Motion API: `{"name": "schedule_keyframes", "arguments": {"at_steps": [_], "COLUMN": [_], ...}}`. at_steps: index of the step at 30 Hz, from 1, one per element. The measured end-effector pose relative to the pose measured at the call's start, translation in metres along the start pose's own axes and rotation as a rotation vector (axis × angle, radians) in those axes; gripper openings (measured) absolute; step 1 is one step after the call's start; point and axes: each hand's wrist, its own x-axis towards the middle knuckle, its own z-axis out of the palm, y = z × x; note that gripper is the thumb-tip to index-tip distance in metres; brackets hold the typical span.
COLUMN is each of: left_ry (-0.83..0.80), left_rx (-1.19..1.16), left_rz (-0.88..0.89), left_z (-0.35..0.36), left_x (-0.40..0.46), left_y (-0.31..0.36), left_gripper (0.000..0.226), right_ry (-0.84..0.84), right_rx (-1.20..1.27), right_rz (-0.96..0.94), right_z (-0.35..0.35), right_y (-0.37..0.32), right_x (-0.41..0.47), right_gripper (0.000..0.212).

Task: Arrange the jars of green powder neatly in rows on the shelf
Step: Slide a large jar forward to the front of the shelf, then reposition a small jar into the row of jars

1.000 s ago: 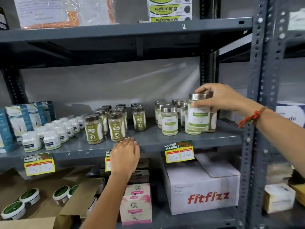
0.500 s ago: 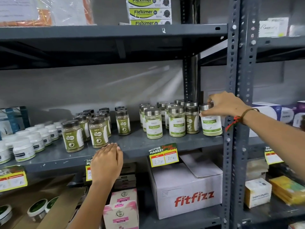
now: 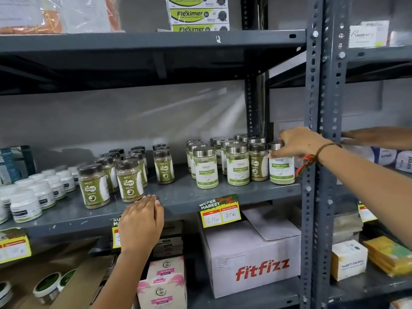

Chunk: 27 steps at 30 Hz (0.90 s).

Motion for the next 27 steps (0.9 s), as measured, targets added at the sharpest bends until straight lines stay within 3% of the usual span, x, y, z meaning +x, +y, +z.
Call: {"name": "schedule_keyframes", "arguments": {"at_steps": [7,12,16,19,27], "left_ry": [-0.007,-0.018,-0.022,-0.01,0.017], "left_rx": [0.01,0.02,0.019,0.018,0.014], "left_rz": [-0.012,-0.018,-0.032,-0.033,-0.017], "left_z": [-0.003,-0.002,-0.001,0.002,0.003], "left_x": [-0.001,-0.001,-0.001,0.0,0.001], "left_y": [0.003,0.003,0.002,0.002,0.002], "left_gripper": [0.046,0.045,0.039,0.043,0.044], "right_ry": [0.041,0.317,0.094,-0.074,-0.283], "right_rx": [-0.141,-0.169,0.046,0.044,0.127], "right_rz": [-0.022,-0.117,-0.216,-0.235,-0.188], "right_z": [0.001,-0.01,-0.016,-0.011,0.005], "right_y": [-0.005,-0.016,-0.024,-0.03,-0.028], "right_x": [-0.005,0.004,0.018,0.028,0.054], "right_gripper": [0.061,0.072,0.075,0.08,0.075]}}
